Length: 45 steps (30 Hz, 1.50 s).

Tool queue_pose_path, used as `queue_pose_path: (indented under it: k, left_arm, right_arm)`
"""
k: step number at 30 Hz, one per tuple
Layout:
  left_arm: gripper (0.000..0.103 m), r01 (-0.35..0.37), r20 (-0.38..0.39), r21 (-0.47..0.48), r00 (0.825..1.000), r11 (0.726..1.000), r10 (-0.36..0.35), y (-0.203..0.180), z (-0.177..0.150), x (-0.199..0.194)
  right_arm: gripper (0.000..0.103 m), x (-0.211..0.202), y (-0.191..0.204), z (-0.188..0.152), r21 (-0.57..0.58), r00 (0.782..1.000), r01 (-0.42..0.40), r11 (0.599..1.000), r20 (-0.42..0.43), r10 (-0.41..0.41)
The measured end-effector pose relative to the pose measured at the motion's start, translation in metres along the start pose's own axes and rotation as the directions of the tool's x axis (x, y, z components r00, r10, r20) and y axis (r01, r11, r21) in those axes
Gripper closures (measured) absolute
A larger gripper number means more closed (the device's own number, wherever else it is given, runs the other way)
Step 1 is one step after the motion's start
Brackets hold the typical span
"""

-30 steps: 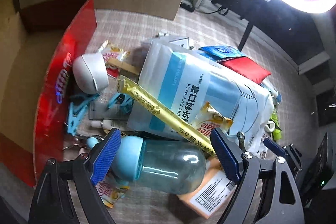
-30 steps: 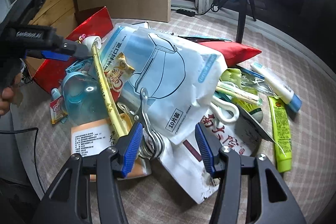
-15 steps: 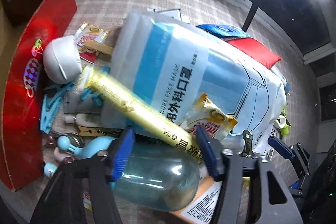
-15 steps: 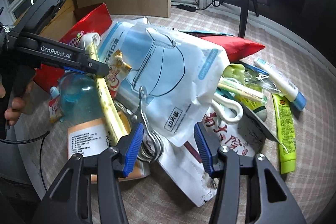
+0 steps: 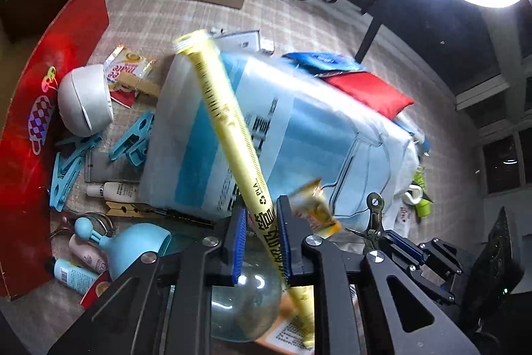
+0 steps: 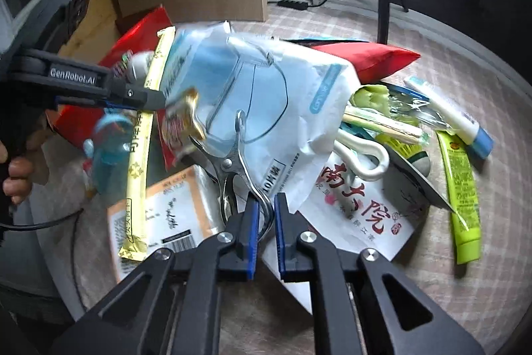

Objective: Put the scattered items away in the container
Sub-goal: 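Close the left gripper on the yellow straw stick and lift it, then carry the yellow straw stick into the cardboard box and release it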

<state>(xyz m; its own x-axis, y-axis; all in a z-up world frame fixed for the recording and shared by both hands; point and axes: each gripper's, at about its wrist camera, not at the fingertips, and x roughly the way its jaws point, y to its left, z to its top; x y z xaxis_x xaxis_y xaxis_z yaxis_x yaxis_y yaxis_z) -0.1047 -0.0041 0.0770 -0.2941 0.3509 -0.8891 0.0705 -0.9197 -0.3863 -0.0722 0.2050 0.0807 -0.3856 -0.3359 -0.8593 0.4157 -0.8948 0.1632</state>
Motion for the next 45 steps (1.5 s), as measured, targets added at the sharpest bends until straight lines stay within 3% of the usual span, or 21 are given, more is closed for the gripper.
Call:
queue_pose_path:
  k: [10, 17, 21, 30, 38, 45]
  left_arm:
    - [0.093, 0.074, 0.126, 0.044, 0.989, 0.996, -0.079, -0.011, -0.002, -0.076]
    - [0.093, 0.053, 0.221, 0.093, 0.973, 0.994, -0.073, -0.002, -0.001, -0.129]
    - [0.093, 0.000, 0.270, 0.093, 0.962, 0.996, -0.025, 0.031, -0.004, -0.162]
    - [0.093, -0.082, 0.342, 0.014, 0.937, 0.997, 0.073, 0.149, -0.004, -0.219]
    - [0.093, -0.117, 0.365, -0.013, 0.924, 0.993, 0.114, 0.220, 0.011, -0.236]
    - [0.093, -0.117, 0.359, -0.016, 0.926, 0.993, 0.115, 0.253, 0.025, -0.228]
  right_arm:
    - [0.097, -0.054, -0.010, 0.001, 0.144, 0.984, -0.104, 0.984, 0.159, 0.081]
    - [0.097, -0.085, 0.018, 0.019, 0.148, 0.962, -0.160, 0.976, 0.247, 0.120]
    - [0.097, -0.093, 0.047, 0.037, 0.118, 0.951, -0.158, 0.980, 0.286, 0.119]
    - [0.097, -0.071, 0.144, 0.090, 0.068, 0.941, -0.188, 0.980, 0.298, 0.160]
    - [0.097, -0.023, 0.231, 0.131, 0.028, 0.945, -0.195, 0.980, 0.273, 0.180]
    - [0.097, 0.006, 0.272, 0.150, -0.004, 0.957, -0.170, 0.985, 0.236, 0.167]
